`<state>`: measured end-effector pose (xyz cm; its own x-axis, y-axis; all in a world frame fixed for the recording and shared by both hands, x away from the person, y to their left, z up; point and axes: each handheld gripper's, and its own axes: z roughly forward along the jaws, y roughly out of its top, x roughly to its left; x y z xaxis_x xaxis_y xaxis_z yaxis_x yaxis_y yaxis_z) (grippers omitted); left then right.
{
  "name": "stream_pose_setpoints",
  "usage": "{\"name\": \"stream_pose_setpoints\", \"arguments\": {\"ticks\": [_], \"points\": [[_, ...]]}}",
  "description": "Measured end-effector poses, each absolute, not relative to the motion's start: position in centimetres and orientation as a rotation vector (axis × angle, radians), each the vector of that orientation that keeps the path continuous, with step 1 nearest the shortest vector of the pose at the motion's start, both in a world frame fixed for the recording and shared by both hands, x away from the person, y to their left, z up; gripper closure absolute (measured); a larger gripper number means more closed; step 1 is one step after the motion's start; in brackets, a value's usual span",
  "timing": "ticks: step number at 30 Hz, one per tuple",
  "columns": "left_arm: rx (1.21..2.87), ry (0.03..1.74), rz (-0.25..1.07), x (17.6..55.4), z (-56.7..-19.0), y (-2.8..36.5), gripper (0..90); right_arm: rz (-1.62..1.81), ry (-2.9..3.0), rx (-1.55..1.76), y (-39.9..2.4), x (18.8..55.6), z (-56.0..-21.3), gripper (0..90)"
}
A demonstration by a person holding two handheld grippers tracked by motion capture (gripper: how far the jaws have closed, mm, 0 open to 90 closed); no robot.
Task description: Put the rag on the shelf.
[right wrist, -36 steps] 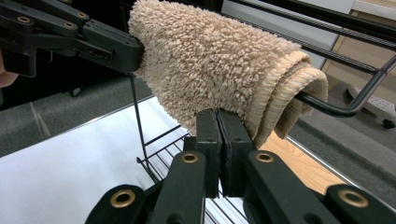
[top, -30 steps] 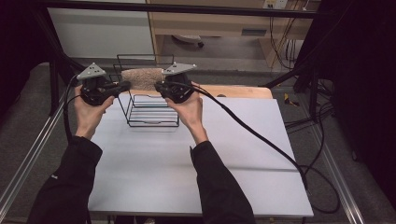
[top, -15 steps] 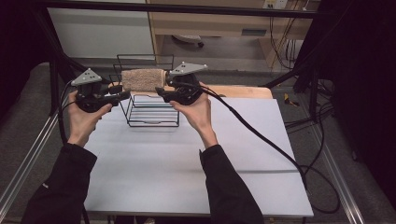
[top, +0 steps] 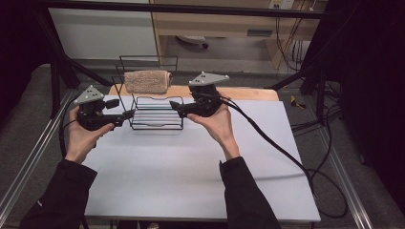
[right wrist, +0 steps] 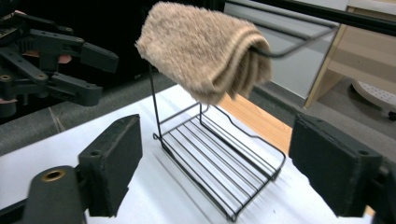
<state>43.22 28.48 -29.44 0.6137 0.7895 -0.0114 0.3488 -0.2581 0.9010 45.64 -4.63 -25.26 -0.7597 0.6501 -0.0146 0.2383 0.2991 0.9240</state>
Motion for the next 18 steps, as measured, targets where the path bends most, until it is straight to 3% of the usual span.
{"name": "stream_pose_setpoints", "arguments": {"ticks": [8,18], "points": [[1.880,0.908,0.536,41.7,-31.6,27.9,13.8,1.440,2.201,0.845,-7.5,44.5,-26.8,8.2],[1.909,0.923,0.501,39.7,-35.4,27.1,9.3,1.437,2.208,0.951,-11.9,43.1,-30.4,3.9]]}}
